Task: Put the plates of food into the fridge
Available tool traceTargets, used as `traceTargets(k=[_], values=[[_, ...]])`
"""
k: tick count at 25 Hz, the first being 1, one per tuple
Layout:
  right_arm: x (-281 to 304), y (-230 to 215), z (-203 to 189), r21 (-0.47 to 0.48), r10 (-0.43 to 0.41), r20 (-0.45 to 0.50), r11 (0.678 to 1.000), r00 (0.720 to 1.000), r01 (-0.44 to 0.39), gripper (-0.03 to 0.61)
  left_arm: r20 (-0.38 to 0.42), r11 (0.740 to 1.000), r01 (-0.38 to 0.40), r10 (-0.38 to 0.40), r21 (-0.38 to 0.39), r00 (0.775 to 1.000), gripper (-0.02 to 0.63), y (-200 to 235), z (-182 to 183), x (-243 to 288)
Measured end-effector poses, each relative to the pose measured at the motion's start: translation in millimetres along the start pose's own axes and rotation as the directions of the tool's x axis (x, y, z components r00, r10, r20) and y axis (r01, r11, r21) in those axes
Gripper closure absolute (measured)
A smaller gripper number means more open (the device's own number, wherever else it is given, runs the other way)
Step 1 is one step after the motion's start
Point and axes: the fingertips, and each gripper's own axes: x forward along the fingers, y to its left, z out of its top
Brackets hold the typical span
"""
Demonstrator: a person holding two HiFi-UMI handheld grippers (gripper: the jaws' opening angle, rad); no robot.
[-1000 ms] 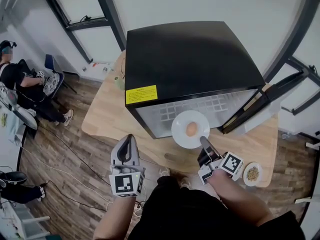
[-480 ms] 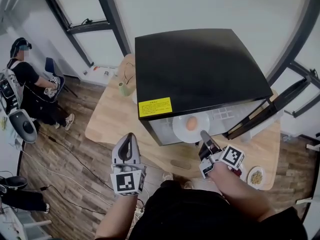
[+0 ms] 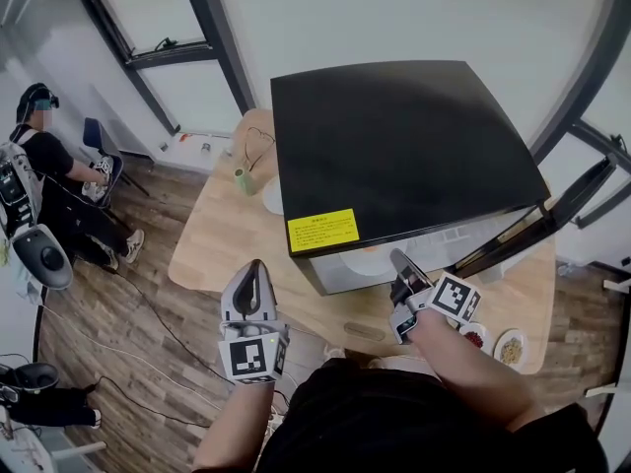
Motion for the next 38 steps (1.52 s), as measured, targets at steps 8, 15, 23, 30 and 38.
traceTargets(k=[8,15,23,30,38], values=[[23.6,5.6,3.4,-0.084,-0.067,-0.016,0.994,0.998,0.065,0.545,-0.015,1.0,0.02,-0.02,-0.014,1.0,0.609,12.8,-10.9,17.6],[37.0,9.6,4.0,-0.261,-0.179,-0.031,0.951,0.983,0.165,0.517,-0.003,0.998,0.054,-0.054,-0.036,0.999,0.609,20.7,-19.1,30.4],[28.7,-4.9,14.3,-0.469,-0.368,0.05,0.812,0.928,0.348,0.437,-0.006,0.992,0.11,-0.11,-0.061,0.994,0.609,26.9,-31.7,38.0],[10.7,-4.2,25.8,-0.449,-0.327,0.139,0.82,0.935,0.354,0.426,-0.021,0.986,0.164,-0.164,-0.036,0.986,0.61,16.4,-34.8,40.9],[-30.8,2.4,31.7,-0.387,-0.207,0.165,0.886,0.964,0.256,0.429,0.021,0.994,0.112,-0.112,-0.016,0.993,0.609,6.9,-8.0,12.8]])
